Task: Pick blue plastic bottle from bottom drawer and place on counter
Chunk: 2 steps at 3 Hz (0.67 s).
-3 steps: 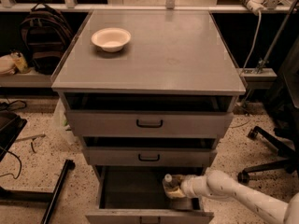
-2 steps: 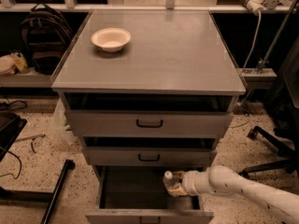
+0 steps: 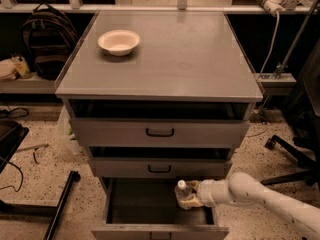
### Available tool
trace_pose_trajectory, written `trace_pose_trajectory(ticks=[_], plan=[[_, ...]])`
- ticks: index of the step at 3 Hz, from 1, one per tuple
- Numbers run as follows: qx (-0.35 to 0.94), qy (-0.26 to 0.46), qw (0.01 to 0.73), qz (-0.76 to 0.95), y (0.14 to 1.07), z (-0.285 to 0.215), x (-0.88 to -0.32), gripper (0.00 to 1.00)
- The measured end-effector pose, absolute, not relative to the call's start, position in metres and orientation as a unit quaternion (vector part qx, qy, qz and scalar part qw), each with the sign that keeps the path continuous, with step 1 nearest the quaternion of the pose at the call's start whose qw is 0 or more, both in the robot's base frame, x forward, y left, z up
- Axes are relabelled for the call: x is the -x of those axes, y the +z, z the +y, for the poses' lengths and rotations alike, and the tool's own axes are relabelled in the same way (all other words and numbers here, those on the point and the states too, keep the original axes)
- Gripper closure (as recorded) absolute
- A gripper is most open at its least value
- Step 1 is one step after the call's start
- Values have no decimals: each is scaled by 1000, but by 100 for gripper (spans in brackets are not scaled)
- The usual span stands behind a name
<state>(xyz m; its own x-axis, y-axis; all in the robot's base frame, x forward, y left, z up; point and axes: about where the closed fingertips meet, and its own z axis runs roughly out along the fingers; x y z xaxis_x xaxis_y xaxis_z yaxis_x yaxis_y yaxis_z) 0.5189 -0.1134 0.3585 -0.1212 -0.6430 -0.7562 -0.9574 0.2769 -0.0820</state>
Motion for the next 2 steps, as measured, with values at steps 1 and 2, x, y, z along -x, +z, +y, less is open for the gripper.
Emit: trace_pose_trajectory(ticks=[1, 2], plan=[[566, 256, 375, 688, 439, -118, -522, 100], [581, 267, 373, 673, 537, -111, -521, 100]])
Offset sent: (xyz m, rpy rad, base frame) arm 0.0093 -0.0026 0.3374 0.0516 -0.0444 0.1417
